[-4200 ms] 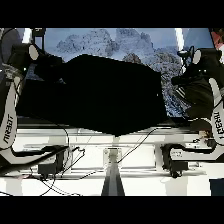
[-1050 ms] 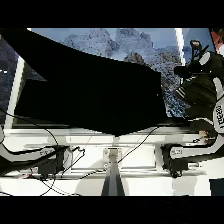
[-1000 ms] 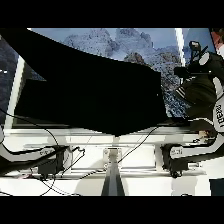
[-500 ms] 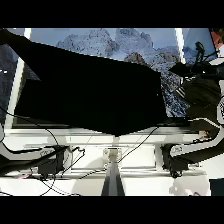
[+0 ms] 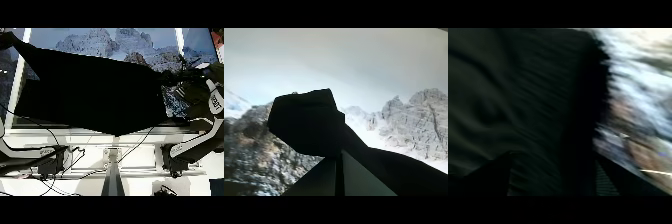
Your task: Fold the clothes and pants, and hang the long-sleeved shirts on hangers.
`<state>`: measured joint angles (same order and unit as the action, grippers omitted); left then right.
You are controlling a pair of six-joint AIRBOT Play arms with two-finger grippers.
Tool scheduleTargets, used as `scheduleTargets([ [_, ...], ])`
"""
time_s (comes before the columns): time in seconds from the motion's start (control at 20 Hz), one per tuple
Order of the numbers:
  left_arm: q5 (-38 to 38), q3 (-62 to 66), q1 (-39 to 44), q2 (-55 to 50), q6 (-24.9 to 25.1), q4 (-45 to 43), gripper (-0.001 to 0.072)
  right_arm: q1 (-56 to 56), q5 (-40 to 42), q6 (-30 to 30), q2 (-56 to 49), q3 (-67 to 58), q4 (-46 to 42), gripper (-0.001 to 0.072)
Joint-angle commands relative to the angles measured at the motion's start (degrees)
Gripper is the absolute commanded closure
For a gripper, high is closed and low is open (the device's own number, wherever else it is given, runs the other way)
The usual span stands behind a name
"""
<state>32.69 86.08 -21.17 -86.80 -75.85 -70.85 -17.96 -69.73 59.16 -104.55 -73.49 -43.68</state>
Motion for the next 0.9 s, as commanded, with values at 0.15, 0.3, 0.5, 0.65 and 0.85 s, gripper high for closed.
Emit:
scheduleTargets([
  [0.15,0.1,0.0,0.0,-1.7,0.0,1.0,0.0698,5.9,8.3,-6.3,-2.0,-2.4,2.7,0.0507],
  [0.3,-0.1,0.0,-0.3,-1.7,0.1,0.4,0.0698,5.1,12.8,-6.1,-0.5,-5.3,-0.7,0.0694],
  [0.5,0.4,0.0,-1.3,-1.3,0.3,-2.9,0.0698,1.7,13.1,-2.8,4.2,-8.1,-13.4,0.0694],
  [0.65,5.3,0.0,-1.6,-2.0,0.3,-4.5,0.0698,-1.5,11.1,-2.6,7.6,-8.0,-18.5,0.0694],
  [0.85,12.1,-0.4,-1.6,-6.4,0.2,-7.1,0.0698,-3.1,6.9,-2.6,8.0,-8.0,-21.5,0.0694],
])
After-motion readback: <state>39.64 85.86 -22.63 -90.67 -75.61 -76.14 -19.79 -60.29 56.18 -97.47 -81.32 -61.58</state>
